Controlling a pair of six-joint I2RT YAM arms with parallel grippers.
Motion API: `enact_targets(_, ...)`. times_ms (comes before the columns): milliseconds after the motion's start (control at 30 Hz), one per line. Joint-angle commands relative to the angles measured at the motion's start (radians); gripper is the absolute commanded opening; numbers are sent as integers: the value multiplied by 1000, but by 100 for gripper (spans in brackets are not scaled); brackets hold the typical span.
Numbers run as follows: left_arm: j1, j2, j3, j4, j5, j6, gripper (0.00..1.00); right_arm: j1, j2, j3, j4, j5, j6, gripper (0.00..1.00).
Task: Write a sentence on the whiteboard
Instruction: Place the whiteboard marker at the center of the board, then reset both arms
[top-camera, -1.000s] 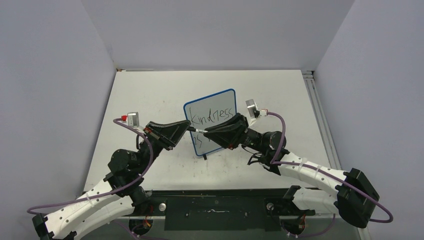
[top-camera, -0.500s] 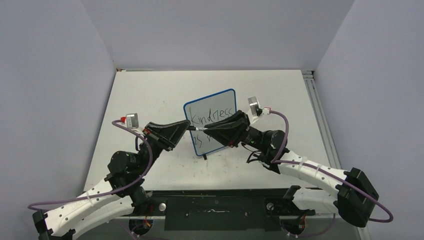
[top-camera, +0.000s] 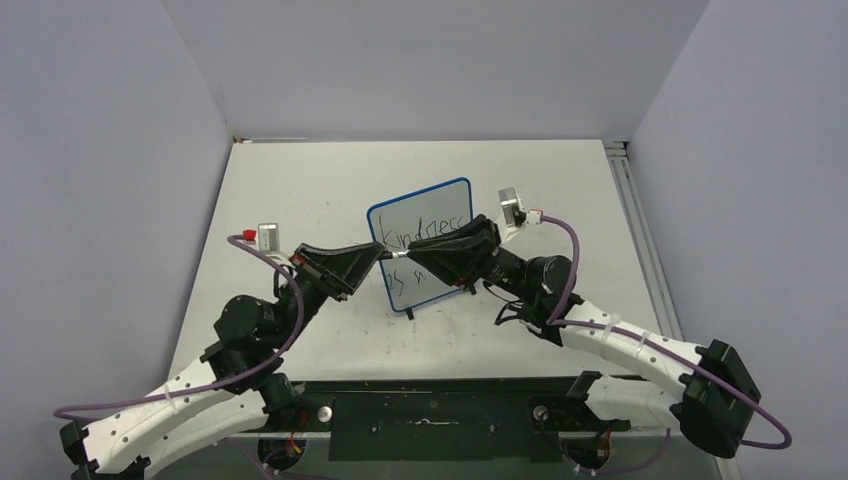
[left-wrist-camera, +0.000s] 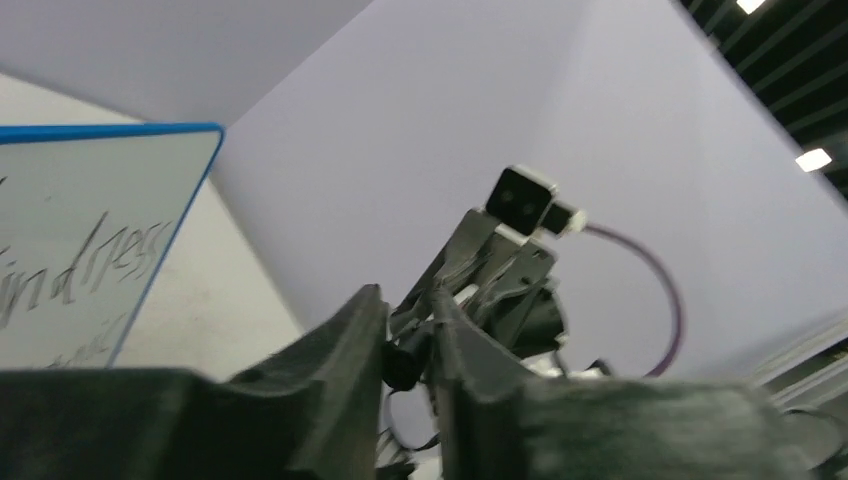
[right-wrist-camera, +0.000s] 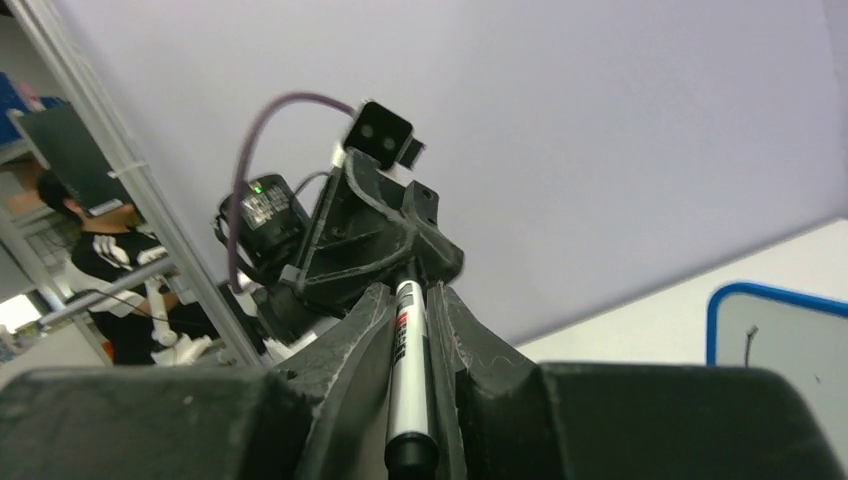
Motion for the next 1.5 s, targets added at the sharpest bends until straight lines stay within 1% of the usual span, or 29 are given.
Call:
enact_targets(0,-12,27,79,-428,208,117,29,17,-66,19,-369,103,-144,5)
enact_targets(33,11,14,101,-467,207,143,36,16,-97,14,-452,118,-170,5)
enact_targets(100,68,4,144,-534,227,184,45,19,-152,8,-623,143,-231,5)
enact_targets(167,132,9,189,-613,259,221,57,21,-199,3,-792,155,-267,5)
enact_targets(233,187,24,235,-668,286,258,63,22,-233,-6,-929,160,-286,5)
enact_targets(367,255,62,305,-714,363,323,71,25,-307,-65,-1083,220,-281,5)
enact_targets(467,290,107,364,-768,371,373,75,26,-321,-127,-1090,232,-254,5)
enact_targets(600,387,146,395,-815,362,442,82,25,-288,-228,-986,233,-190,5)
enact_targets(700,500,174,387,-816,419,489,85,19,-232,-260,-948,266,-150,5)
enact_targets(800,631,205,345,-790,504,529,85,9,-179,-279,-934,296,-120,5)
enact_targets(867,710,211,312,-766,530,548,86,3,-157,-282,-940,310,-114,8)
enact_targets(967,805,205,268,-738,523,591,87,-8,-153,-269,-997,374,-112,26)
enact_targets(1000,824,203,261,-742,503,610,88,-11,-157,-263,-1022,397,-113,35)
enact_targets(1067,848,203,246,-755,437,655,89,-21,-171,-248,-1084,452,-111,60)
enact_targets(1100,850,199,237,-758,387,676,89,-27,-182,-239,-1114,479,-112,69)
enact_targets(1167,850,182,206,-754,276,701,91,-37,-196,-218,-1175,552,-117,92)
enact_targets(1200,850,168,183,-742,237,708,92,-42,-202,-200,-1203,586,-120,99)
enact_targets(1233,850,152,161,-730,201,711,93,-47,-208,-185,-1236,629,-123,92)
enact_targets(1267,850,135,143,-717,171,713,93,-52,-212,-168,-1266,675,-129,90)
enact_targets(1367,850,100,131,-719,103,712,97,-74,-229,-130,-1332,823,-143,90)
enact_targets(1433,850,83,127,-716,76,710,97,-95,-246,-112,-1344,924,-160,90)
enact_targets(1467,851,76,125,-714,64,707,100,-107,-255,-106,-1343,975,-168,90)
